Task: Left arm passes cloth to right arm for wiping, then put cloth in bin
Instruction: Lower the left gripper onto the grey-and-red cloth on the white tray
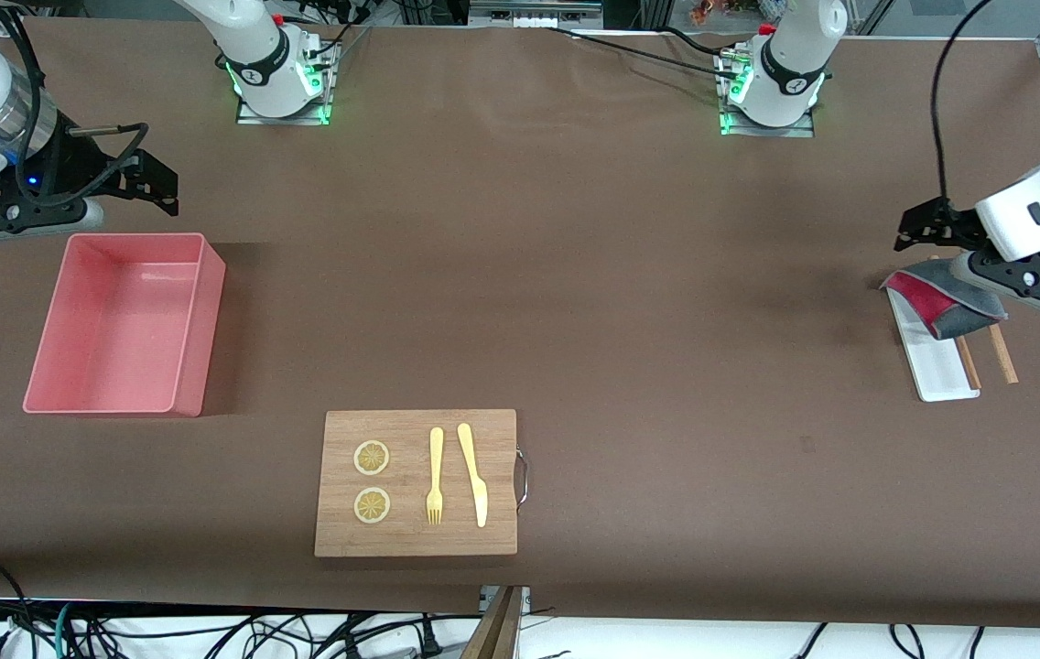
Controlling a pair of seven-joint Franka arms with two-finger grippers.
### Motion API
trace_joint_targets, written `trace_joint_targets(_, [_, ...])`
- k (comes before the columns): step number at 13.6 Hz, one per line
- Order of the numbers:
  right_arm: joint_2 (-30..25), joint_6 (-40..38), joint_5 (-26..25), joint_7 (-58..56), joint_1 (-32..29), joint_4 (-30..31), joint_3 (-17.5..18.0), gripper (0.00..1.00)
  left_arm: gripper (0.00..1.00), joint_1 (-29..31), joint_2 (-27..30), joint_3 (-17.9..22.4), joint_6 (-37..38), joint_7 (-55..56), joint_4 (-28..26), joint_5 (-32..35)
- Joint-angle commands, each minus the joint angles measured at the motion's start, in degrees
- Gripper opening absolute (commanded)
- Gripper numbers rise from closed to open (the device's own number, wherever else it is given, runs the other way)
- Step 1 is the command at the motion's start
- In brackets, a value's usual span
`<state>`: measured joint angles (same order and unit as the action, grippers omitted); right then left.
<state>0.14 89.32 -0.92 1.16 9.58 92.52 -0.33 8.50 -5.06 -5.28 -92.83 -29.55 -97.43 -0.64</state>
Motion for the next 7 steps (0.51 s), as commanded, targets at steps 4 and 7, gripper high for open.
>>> trace_joint_targets(4, [0.4, -1.1, -0.1, -0.5, -0.3, -1.4, 0.3, 0.99, 1.0, 4.4, -5.7, -0.3, -0.2, -32.7, 2.1, 9.9])
trace_joint_targets(7, [0.4, -1.1, -0.1, -0.5, -0.3, -1.3, 0.3, 0.99, 1.0, 9.1, -9.8, -0.3, -6.6, -47.2, 1.5, 10.0])
